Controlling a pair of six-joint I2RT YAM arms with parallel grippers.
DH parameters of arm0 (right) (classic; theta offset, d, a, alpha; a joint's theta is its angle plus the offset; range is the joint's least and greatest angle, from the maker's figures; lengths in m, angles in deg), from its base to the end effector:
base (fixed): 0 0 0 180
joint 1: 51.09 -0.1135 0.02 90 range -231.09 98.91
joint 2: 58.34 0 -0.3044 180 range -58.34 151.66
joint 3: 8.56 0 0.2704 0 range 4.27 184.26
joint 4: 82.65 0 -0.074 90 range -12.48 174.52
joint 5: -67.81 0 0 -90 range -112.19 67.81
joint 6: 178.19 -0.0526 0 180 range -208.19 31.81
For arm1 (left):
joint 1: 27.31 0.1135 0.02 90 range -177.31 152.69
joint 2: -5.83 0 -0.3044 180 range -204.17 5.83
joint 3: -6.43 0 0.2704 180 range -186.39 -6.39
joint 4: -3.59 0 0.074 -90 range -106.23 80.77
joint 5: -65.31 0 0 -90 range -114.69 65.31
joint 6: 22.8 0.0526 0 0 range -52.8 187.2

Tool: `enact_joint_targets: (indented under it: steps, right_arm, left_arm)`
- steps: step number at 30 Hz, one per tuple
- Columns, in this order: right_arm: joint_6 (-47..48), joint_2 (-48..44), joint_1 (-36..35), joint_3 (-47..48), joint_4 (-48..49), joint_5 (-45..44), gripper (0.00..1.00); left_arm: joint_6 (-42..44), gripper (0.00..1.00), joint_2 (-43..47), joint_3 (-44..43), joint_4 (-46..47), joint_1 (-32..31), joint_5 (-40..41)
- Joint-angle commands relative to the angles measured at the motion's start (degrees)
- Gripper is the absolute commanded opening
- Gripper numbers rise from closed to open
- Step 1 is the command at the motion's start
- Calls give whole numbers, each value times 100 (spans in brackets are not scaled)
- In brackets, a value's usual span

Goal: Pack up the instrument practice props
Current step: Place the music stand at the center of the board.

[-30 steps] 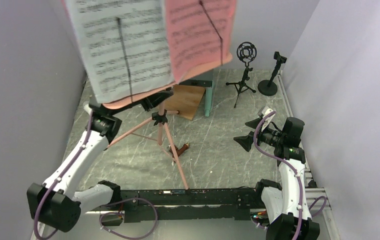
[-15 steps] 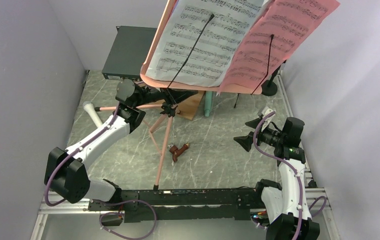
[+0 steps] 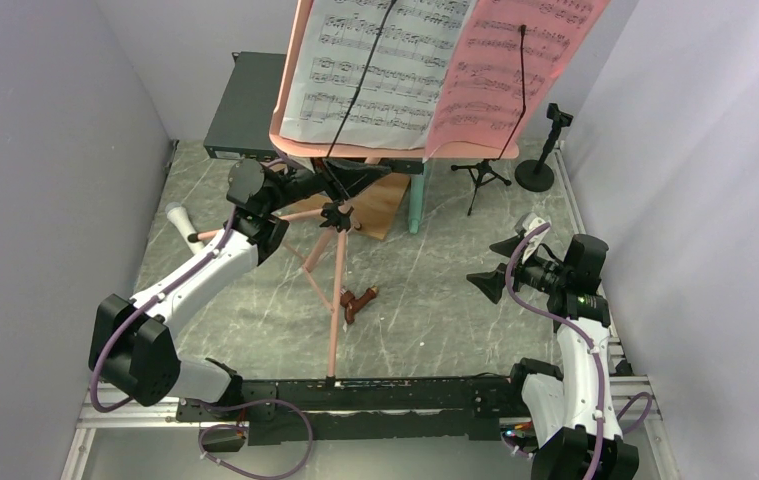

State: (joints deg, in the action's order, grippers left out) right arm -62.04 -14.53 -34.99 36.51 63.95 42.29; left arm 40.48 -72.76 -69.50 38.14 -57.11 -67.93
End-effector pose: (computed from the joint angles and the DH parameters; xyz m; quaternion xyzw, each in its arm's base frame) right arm 0.1597 0.0033 0.2787 -0.3219 0.7148 0.2881 0.5499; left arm 0.2643 -0.1929 0.4587 0.3341 0.4427 -0.5424 0.6311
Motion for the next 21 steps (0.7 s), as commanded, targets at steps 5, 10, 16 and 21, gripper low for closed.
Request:
enact_joint_targets:
  steps: [5, 10, 16, 21]
  right_arm:
    - [118, -22, 23, 162, 19, 15, 99]
    - [119, -13, 22, 167, 19, 4, 99]
    - [118, -4, 23, 159, 28, 17, 99]
    - [128, -4, 22, 157, 10, 4, 99]
  left_arm:
    - [-698, 0, 649, -480, 1767, -13, 611]
    - [-911, 0, 684, -549, 1906, -17, 591]
    - [-1099, 0, 664, -584, 2069, -32, 633]
    - [-1385, 0, 562, -627, 2440, -60, 712]
